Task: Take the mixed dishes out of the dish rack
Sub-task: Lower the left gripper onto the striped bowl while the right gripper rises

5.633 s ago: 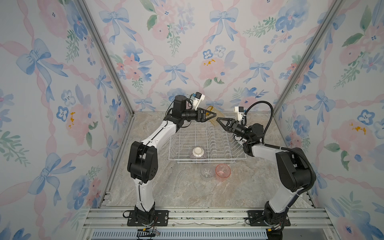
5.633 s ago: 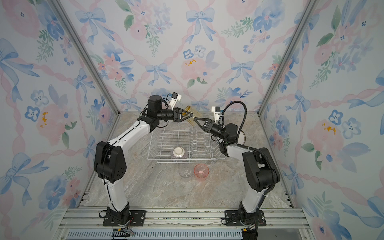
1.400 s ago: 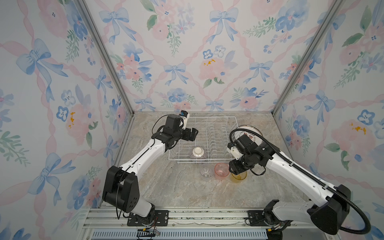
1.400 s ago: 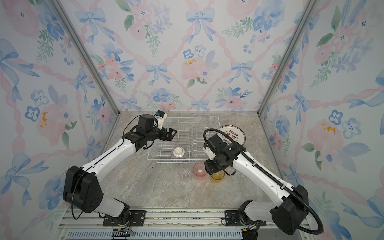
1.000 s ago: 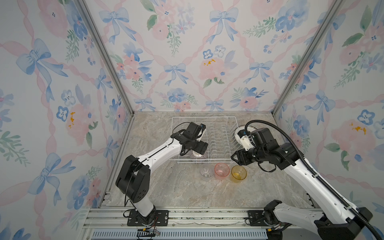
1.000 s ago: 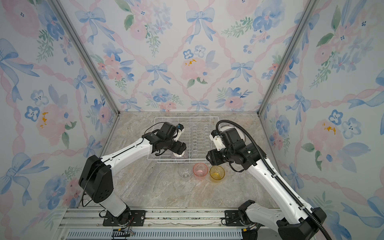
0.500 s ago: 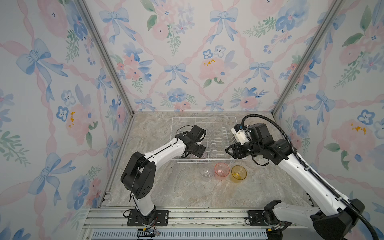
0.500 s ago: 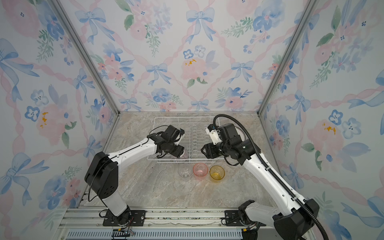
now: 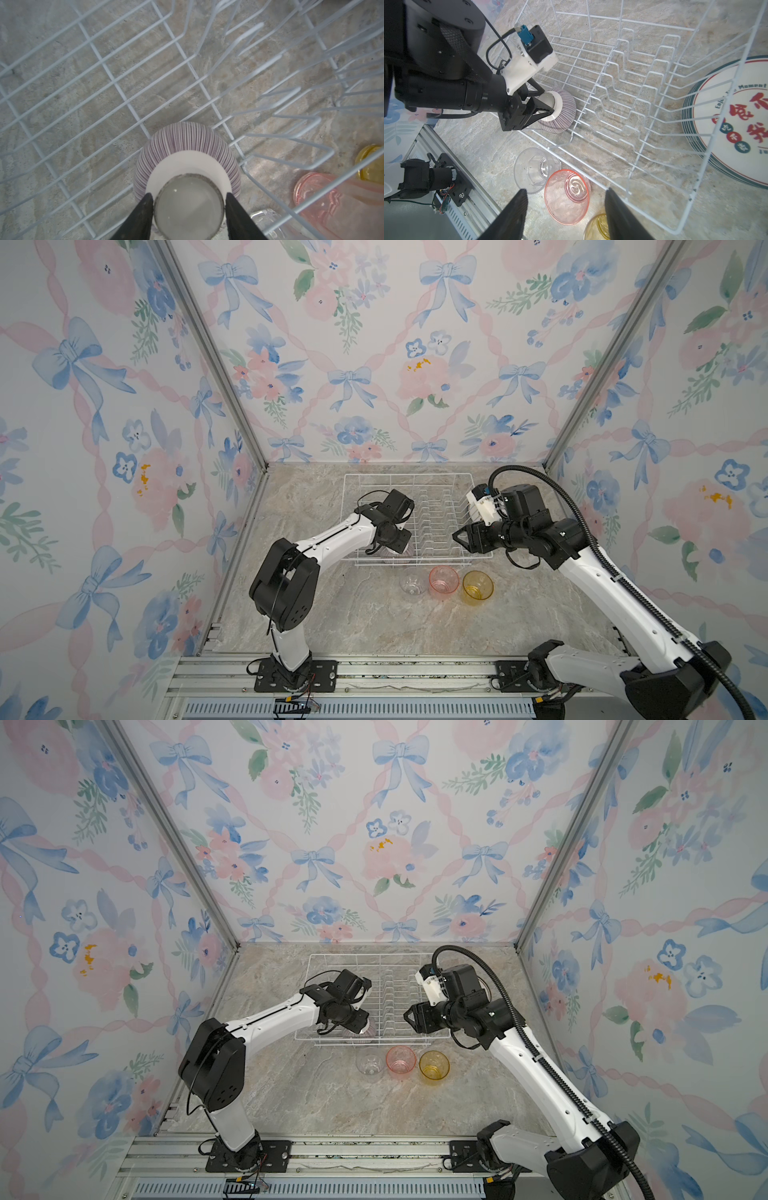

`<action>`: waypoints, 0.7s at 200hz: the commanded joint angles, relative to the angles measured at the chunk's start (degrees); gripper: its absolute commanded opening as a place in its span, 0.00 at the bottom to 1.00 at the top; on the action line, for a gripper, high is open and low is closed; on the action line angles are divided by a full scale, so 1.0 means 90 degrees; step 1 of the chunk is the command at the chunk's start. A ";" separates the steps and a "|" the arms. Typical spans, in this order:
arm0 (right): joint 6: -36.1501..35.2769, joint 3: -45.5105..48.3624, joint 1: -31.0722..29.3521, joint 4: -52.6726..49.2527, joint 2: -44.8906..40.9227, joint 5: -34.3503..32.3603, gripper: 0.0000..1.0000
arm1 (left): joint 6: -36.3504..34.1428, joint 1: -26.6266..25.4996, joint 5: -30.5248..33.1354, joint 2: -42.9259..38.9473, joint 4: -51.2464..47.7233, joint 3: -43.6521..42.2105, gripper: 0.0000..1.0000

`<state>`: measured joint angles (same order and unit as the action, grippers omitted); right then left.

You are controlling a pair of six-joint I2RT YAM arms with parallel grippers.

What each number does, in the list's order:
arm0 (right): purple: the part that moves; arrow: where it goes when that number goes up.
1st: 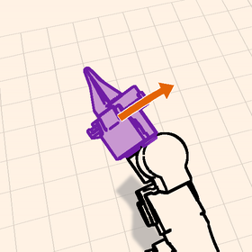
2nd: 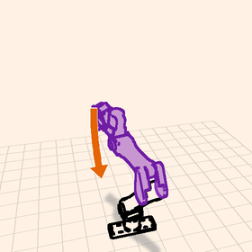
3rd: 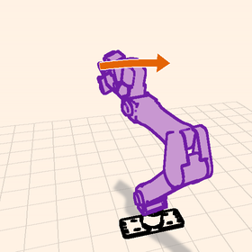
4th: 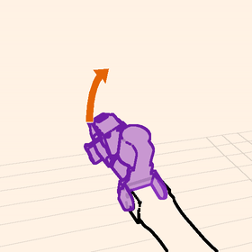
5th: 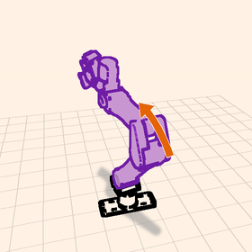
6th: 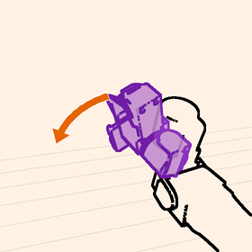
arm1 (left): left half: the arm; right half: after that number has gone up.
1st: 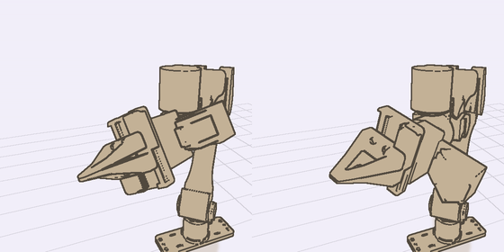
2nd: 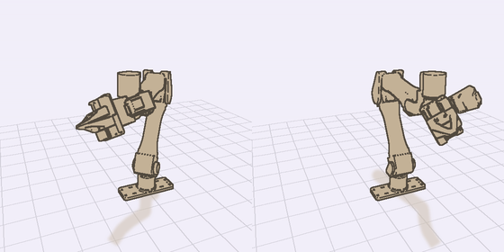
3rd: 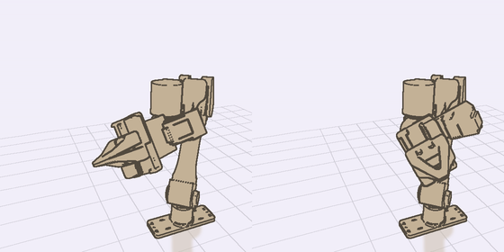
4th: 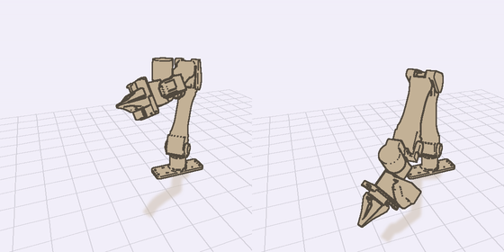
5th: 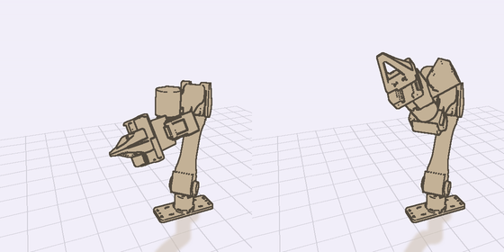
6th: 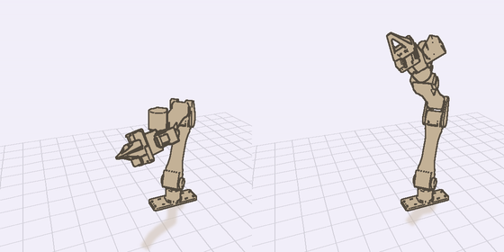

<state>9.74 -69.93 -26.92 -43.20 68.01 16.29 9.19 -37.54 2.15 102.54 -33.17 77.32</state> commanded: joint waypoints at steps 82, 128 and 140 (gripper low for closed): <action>-0.0088 0.0143 0.0159 0.0190 0.0081 0.0171 0.62 | -0.0083 0.0116 0.0250 0.0196 -0.0259 0.0062 0.43; -0.0079 0.0153 0.0163 0.0235 0.0164 0.0184 0.62 | -0.0155 0.0340 0.0387 0.0218 -0.0250 0.0116 0.42; -0.0068 0.0155 0.0166 0.0230 0.0168 0.0182 0.62 | -0.0205 0.0414 0.0422 0.0261 -0.0253 0.0192 0.41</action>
<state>9.74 -69.28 -25.91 -42.13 68.93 17.41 8.71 -35.38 3.97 103.31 -33.36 77.80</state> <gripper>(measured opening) 0.617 0.446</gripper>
